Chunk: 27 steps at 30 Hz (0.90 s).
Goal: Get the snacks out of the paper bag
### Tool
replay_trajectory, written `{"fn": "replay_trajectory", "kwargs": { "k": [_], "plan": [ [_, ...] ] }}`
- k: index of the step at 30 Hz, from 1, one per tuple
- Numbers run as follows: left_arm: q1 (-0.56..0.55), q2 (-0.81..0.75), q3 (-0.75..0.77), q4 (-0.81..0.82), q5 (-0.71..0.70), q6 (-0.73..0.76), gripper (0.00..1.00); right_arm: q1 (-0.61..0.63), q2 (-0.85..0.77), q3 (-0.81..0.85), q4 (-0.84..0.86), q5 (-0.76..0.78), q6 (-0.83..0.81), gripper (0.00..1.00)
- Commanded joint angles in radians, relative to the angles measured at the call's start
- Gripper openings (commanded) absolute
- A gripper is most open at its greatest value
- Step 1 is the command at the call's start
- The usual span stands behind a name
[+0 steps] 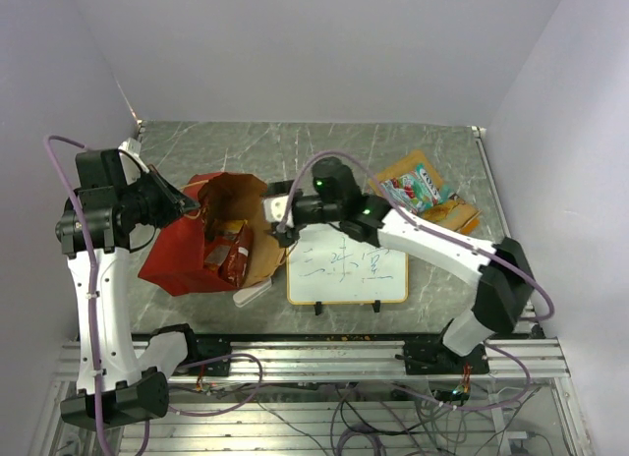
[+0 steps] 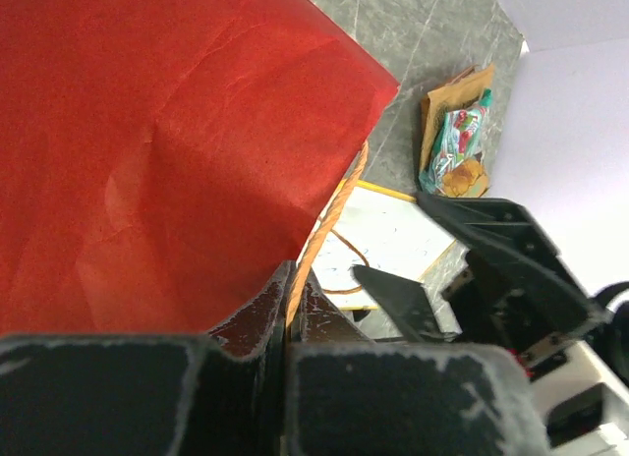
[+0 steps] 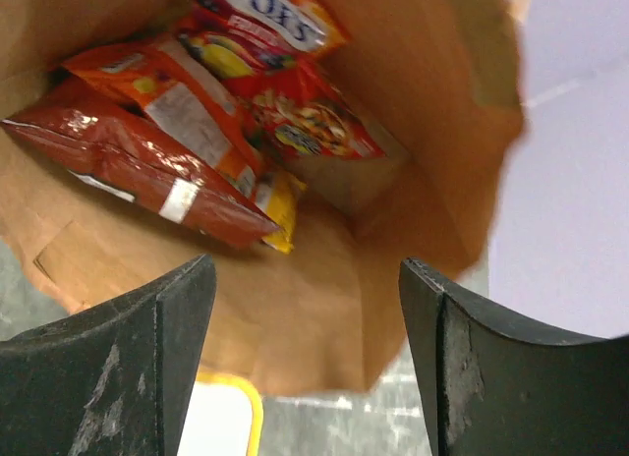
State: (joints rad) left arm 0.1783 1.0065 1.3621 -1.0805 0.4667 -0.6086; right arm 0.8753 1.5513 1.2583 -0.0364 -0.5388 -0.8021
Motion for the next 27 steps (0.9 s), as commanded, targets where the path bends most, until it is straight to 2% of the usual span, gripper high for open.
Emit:
{"fn": "replay_trajectory", "kwargs": {
  "k": [1,8,19,24,27],
  "plan": [
    [-0.005,-0.024,-0.011,-0.005,0.021,0.02,0.07,0.068,0.123,0.096,-0.121,-0.095,-0.224,0.77],
    [-0.005,-0.029,-0.024,0.006,0.043,0.034,0.07,0.151,0.313,0.27,-0.372,0.02,-0.458,0.78],
    [-0.029,-0.035,-0.045,0.005,0.04,0.051,0.07,0.214,0.404,0.304,-0.394,0.078,-0.566,0.76],
    [-0.04,-0.026,-0.036,0.003,0.031,0.056,0.07,0.222,0.404,0.29,-0.377,0.093,-0.574,0.72],
    [-0.045,-0.019,-0.03,0.005,0.03,0.055,0.07,0.23,0.404,0.288,-0.367,0.1,-0.573,0.65]
  ]
}}
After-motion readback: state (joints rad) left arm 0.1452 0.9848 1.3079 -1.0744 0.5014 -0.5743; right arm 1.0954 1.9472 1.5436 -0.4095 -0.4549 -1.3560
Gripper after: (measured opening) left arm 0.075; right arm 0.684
